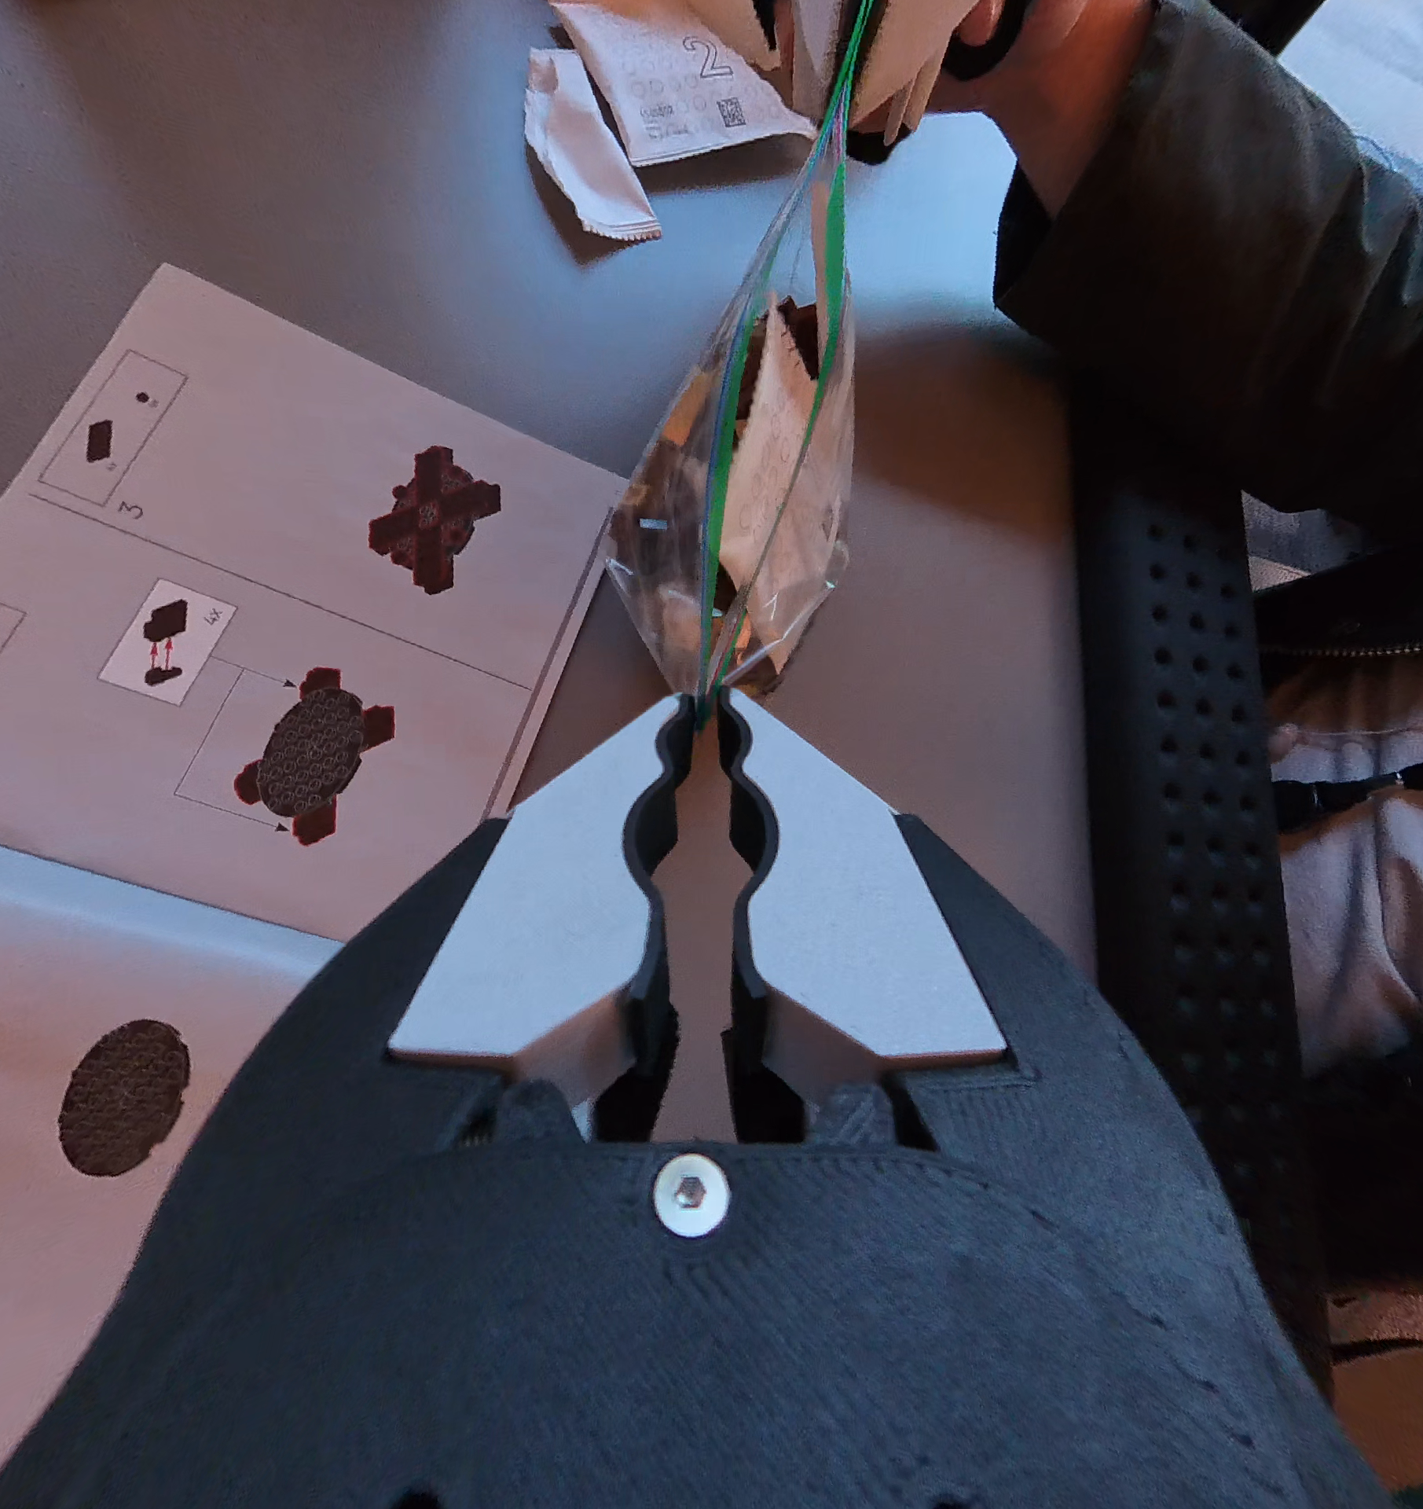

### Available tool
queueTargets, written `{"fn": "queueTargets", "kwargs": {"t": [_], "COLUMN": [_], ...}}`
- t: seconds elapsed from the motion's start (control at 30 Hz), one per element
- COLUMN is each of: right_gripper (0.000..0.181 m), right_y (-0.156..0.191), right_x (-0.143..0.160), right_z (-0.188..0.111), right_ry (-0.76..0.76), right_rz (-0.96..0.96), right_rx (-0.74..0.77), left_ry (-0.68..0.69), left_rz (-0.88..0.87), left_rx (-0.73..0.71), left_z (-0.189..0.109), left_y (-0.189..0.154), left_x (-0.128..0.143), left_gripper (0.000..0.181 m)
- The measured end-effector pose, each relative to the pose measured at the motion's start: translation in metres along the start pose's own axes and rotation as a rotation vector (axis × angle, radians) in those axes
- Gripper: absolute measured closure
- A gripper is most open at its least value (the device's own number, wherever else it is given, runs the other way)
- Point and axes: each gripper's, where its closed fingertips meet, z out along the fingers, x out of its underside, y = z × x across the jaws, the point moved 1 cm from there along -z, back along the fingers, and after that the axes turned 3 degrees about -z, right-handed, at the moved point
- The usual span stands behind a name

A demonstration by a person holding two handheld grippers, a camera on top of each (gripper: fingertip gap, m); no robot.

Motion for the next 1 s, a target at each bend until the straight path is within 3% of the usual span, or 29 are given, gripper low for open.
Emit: {"fn": "queueTargets", "kwargs": {"t": [0.07, 0.33, 0.57, 0.73, 0.8, 0.9, 0.93, 1.0], "right_gripper": [0.181, 0.181, 0.181, 0.181, 0.180, 0.154, 0.140, 0.131], "right_y": [0.000, -0.004, 0.000, 0.008, 0.006, -0.004, 0.000, 0.028], "right_x": [0.000, 0.003, 0.002, 0.004, 0.003, -0.021, -0.029, -0.045], "right_z": [0.000, -0.004, -0.006, -0.003, -0.003, -0.013, -0.016, -0.007], "right_ry": [0.000, 0.003, 0.001, 0.023, 0.028, -0.025, -0.002, 0.081], "right_rz": [0.002, 0.016, 0.004, -0.003, -0.007, -0.107, -0.182, -0.338], "right_rx": [0.001, 0.013, -0.006, -0.038, -0.010, 0.173, 0.238, 0.278], "left_ry": [0.001, -0.005, -0.015, 0.017, -0.032, -0.101, -0.120, -0.138], "left_rz": [-0.003, 0.052, 0.146, 0.216, 0.225, 0.251, 0.266, 0.285], "left_rx": [-0.013, -0.050, -0.116, -0.288, -0.350, -0.426, -0.439, -0.458], "left_z": [0.001, 0.001, -0.027, -0.028, -0.027, -0.023, -0.022, -0.023], "left_y": [0.002, 0.005, -0.013, -0.018, -0.019, -0.021, -0.023, -0.026], "left_x": [0.003, -0.004, -0.024, -0.019, -0.021, -0.023, -0.023, -0.020], "left_gripper": [0.173, 0.181, 0.181, 0.181, 0.181, 0.181, 0.181, 0.181]}}
